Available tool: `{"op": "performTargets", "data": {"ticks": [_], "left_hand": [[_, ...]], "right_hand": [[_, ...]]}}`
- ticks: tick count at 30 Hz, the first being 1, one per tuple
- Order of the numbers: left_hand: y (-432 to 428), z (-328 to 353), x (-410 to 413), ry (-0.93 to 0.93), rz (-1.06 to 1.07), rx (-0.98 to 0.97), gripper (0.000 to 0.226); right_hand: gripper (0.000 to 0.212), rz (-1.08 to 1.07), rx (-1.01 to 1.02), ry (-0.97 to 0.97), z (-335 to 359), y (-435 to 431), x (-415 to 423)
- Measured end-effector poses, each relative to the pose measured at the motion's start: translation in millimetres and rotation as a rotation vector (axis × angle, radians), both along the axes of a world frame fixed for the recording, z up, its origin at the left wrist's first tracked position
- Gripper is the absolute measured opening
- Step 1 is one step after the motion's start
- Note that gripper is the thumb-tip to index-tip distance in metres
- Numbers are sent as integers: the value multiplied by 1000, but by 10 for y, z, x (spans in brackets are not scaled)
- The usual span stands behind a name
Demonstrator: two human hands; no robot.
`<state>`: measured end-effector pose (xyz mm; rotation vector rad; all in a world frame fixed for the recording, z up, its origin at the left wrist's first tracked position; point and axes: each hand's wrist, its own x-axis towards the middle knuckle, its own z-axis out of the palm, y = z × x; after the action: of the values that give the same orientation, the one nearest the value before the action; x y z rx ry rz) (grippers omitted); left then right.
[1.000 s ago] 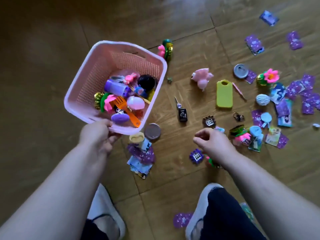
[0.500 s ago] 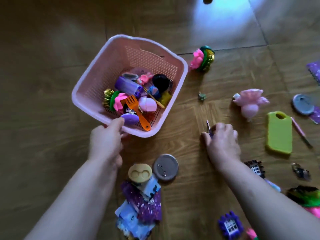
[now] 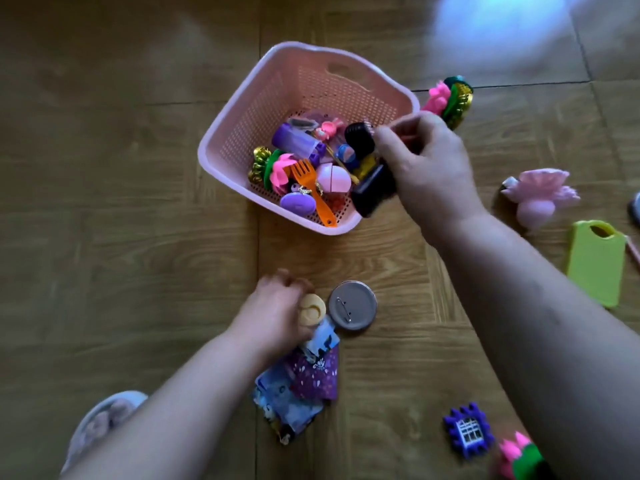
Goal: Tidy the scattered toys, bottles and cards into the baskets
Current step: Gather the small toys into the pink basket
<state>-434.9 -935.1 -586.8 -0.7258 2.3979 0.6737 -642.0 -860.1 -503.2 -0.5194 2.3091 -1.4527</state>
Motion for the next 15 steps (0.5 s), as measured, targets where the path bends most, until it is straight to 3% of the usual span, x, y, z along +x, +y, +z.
{"op": "performTargets", "data": {"ticks": [3, 5, 7, 9, 10, 13, 15], "left_hand": [[-49, 55, 54, 71, 13, 1, 61], [-178, 214, 80, 111, 139, 119, 58], [-327, 467, 91, 187, 339, 442, 50], [-484, 726, 69, 339, 547, 783, 44], [-562, 820, 35, 431, 610, 844, 45], [-733, 970, -171, 692, 697, 717, 27], [-752, 941, -346, 773, 689, 525, 16]], "right_hand": [[12, -55, 27, 48, -51, -71, -5], [15, -161, 90, 163, -112, 103, 32], [13, -170, 143, 208, -250, 357, 192], [16, 0, 270, 217, -485, 580, 440], [20, 146, 361, 190, -616, 655, 566], [63, 629, 699, 205, -886, 717, 911], [80, 722, 797, 294, -966, 701, 1007]]}}
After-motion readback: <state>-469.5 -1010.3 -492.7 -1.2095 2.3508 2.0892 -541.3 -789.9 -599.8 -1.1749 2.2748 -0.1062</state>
